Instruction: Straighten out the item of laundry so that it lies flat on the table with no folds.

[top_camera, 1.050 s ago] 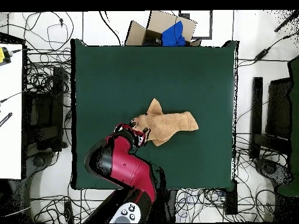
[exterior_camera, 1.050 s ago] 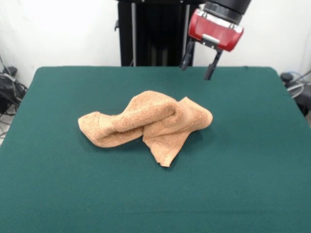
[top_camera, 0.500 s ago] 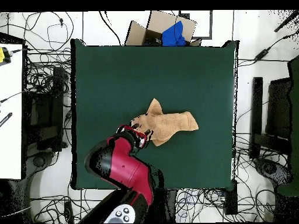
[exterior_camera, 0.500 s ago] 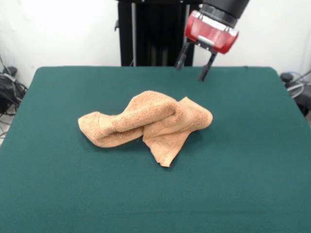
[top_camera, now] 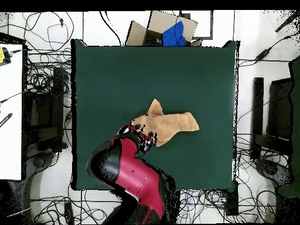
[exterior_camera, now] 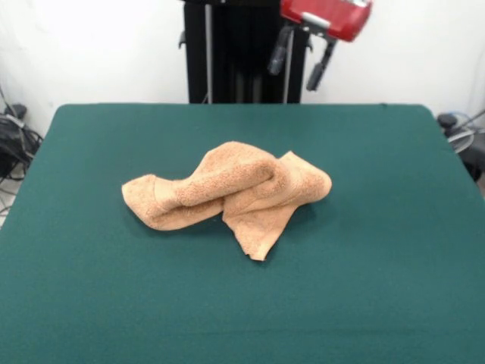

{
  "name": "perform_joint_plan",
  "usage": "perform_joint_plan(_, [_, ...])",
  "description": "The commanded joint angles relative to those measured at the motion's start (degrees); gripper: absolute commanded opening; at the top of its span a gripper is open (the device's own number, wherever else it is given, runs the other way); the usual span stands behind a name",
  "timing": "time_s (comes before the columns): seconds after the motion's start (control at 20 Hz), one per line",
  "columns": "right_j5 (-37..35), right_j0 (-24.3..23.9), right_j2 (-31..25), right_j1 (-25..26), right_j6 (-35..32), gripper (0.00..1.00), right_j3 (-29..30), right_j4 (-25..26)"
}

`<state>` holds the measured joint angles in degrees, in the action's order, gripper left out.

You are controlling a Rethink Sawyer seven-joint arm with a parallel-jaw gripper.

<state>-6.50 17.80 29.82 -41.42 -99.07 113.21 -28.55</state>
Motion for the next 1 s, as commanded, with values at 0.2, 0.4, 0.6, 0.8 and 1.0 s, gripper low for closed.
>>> perform_joint_plan(0.2, [12.16, -6.14, -12.64, 2.80, -17.55, 1.00, 5.66, 0.54])
perform_joint_plan(0.4, [12.83, -5.89, -12.56, 3.26, -16.51, 1.00, 5.44, -0.30])
perform_joint_plan(0.6, [12.91, -5.71, -12.83, 3.40, -16.37, 1.00, 5.59, -1.36])
perform_joint_plan(0.8, [13.88, -7.54, -15.29, 2.97, -16.61, 1.00, 6.00, -0.32])
perform_joint_plan(1.0, [13.29, -9.76, -17.84, 1.47, -15.19, 1.00, 6.61, 1.63])
